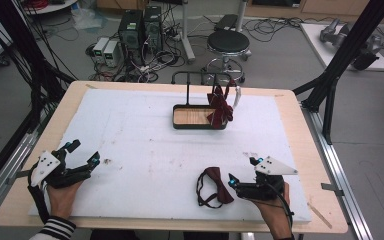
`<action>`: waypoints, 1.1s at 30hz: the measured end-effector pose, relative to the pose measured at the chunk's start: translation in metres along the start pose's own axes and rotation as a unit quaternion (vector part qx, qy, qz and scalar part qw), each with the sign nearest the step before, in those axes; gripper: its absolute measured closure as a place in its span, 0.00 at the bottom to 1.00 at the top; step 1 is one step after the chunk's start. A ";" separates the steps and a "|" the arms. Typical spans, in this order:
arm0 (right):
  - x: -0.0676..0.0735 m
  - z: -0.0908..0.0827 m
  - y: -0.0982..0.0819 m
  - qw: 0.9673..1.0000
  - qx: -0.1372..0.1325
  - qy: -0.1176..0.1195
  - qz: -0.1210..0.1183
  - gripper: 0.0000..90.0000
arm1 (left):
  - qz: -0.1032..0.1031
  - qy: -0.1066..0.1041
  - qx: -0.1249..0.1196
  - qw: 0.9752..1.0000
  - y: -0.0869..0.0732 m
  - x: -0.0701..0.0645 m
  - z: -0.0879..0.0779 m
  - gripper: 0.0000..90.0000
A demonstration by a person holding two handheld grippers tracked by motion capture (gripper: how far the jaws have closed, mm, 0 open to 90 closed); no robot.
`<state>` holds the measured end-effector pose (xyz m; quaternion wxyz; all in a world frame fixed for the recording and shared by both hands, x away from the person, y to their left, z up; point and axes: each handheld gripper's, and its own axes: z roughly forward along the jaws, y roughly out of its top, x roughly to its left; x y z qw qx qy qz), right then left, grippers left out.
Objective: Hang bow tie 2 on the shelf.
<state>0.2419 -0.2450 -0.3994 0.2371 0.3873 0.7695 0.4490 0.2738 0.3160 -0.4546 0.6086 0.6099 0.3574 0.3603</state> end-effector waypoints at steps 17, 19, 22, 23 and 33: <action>0.027 0.022 0.002 0.994 0.107 0.038 -0.011 0.16 | -0.003 -0.001 -0.005 1.000 0.000 0.000 -0.001 0.18; 0.029 0.024 0.002 0.992 0.120 0.044 -0.013 0.18 | -0.001 0.000 -0.005 1.000 0.000 0.000 -0.001 0.18; 0.031 0.027 0.002 0.989 0.139 0.054 -0.015 0.20 | -0.002 0.000 -0.006 1.000 0.000 0.000 -0.001 0.18; 0.031 0.028 0.002 0.988 0.143 0.057 -0.013 0.21 | -0.002 -0.001 -0.006 1.000 0.000 0.000 -0.001 0.18; 0.035 0.036 -0.001 0.976 0.204 0.075 0.011 0.36 | -0.001 -0.001 -0.005 1.000 0.000 0.001 -0.001 0.18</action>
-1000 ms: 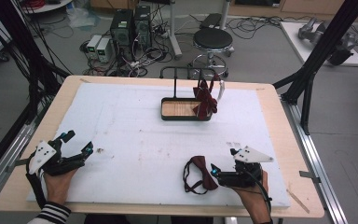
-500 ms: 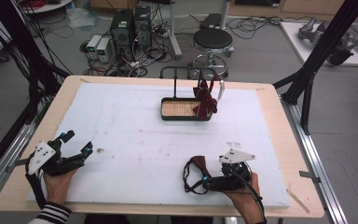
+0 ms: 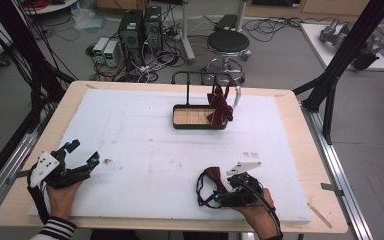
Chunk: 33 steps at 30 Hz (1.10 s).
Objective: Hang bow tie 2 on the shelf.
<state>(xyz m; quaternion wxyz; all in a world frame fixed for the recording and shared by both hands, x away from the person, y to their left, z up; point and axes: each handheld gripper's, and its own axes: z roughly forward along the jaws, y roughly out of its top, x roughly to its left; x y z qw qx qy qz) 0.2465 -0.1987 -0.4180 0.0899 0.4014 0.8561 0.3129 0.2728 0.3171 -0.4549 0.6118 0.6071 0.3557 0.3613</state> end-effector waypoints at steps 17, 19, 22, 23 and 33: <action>0.000 0.009 0.001 0.998 0.047 0.016 0.029 0.59 | -0.002 0.001 -0.003 1.000 0.000 -0.001 0.000 0.18; -0.002 0.009 0.002 0.998 0.050 0.018 0.037 0.63 | -0.001 0.001 -0.002 1.000 0.000 -0.001 0.000 0.18; -0.001 0.009 0.004 0.998 0.060 0.003 0.026 0.72 | -0.002 0.001 -0.002 1.000 0.000 0.000 0.000 0.18; -0.001 0.009 0.005 0.998 0.063 -0.002 0.023 0.74 | -0.002 0.001 -0.002 1.000 0.000 0.000 0.000 0.18; -0.003 0.010 0.010 0.997 0.073 0.009 0.034 0.79 | -0.002 0.001 -0.003 1.000 0.000 -0.001 0.000 0.18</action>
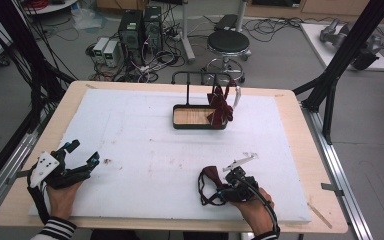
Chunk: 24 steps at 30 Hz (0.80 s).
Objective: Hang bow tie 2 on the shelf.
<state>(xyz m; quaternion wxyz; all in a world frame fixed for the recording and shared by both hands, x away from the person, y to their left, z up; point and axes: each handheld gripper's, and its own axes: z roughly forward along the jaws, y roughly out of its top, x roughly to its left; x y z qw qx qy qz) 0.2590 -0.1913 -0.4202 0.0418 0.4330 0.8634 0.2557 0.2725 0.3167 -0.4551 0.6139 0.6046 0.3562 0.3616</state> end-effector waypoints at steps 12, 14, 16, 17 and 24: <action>-0.001 -0.004 0.010 0.998 -0.051 0.035 -0.014 0.79 | 0.001 0.001 0.001 1.000 0.000 0.000 0.000 0.18; 0.000 -0.005 0.015 0.997 -0.061 0.038 -0.019 0.79 | 0.001 0.001 0.001 1.000 0.000 0.000 0.000 0.18; 0.001 -0.006 0.018 0.996 -0.072 0.037 -0.027 0.79 | 0.001 0.001 0.001 1.000 0.000 0.000 0.000 0.18; 0.001 -0.006 0.020 0.996 -0.077 0.038 -0.028 0.79 | 0.001 0.001 0.001 1.000 0.000 0.000 0.000 0.18; 0.001 -0.009 0.033 0.992 -0.114 0.048 -0.041 0.79 | 0.003 0.001 0.002 1.000 0.000 0.000 0.000 0.18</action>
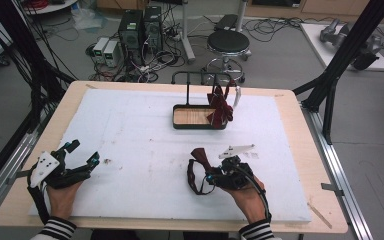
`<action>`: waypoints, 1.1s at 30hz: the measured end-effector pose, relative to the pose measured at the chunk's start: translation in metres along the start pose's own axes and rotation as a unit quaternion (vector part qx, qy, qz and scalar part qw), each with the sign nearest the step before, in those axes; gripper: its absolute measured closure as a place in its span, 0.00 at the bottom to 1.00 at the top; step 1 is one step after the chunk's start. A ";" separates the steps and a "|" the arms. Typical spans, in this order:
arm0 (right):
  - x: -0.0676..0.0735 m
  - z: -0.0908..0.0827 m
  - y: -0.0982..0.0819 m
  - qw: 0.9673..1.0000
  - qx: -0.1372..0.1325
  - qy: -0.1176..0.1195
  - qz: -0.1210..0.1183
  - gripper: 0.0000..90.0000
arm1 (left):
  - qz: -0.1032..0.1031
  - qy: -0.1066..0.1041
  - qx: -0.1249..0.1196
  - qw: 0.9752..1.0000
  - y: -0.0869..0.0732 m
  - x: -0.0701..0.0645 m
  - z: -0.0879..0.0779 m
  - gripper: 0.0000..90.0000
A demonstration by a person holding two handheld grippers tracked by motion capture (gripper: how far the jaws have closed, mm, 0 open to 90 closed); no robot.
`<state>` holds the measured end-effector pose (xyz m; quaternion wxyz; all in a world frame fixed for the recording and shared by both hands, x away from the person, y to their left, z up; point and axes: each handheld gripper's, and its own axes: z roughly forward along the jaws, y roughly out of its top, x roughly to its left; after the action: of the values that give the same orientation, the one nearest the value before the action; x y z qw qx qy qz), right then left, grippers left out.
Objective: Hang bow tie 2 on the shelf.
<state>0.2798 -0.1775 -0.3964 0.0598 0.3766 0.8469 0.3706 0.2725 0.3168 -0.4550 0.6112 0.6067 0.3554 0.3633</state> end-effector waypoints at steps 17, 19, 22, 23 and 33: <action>-0.024 -0.012 0.041 0.993 -0.118 -0.012 -0.022 0.79 | 0.000 0.002 0.001 1.000 0.000 -0.001 0.001 0.18; -0.027 -0.013 0.046 0.991 -0.129 -0.013 -0.022 0.79 | 0.001 0.003 0.001 1.000 0.000 -0.001 0.001 0.18; -0.030 -0.013 0.051 0.990 -0.141 -0.012 -0.019 0.79 | 0.000 0.003 0.001 1.000 0.000 -0.001 0.001 0.18; -0.033 -0.014 0.057 0.988 -0.155 -0.012 -0.022 0.79 | 0.000 0.003 0.002 1.000 0.000 -0.001 0.001 0.18; -0.041 -0.013 0.079 0.981 -0.189 -0.020 -0.025 0.79 | 0.000 0.003 0.001 1.000 0.000 -0.001 0.001 0.18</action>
<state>0.3509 -0.1778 -0.3411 0.1565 0.3442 0.7696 0.5146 0.2727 0.3160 -0.4549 0.6094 0.6064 0.3574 0.3649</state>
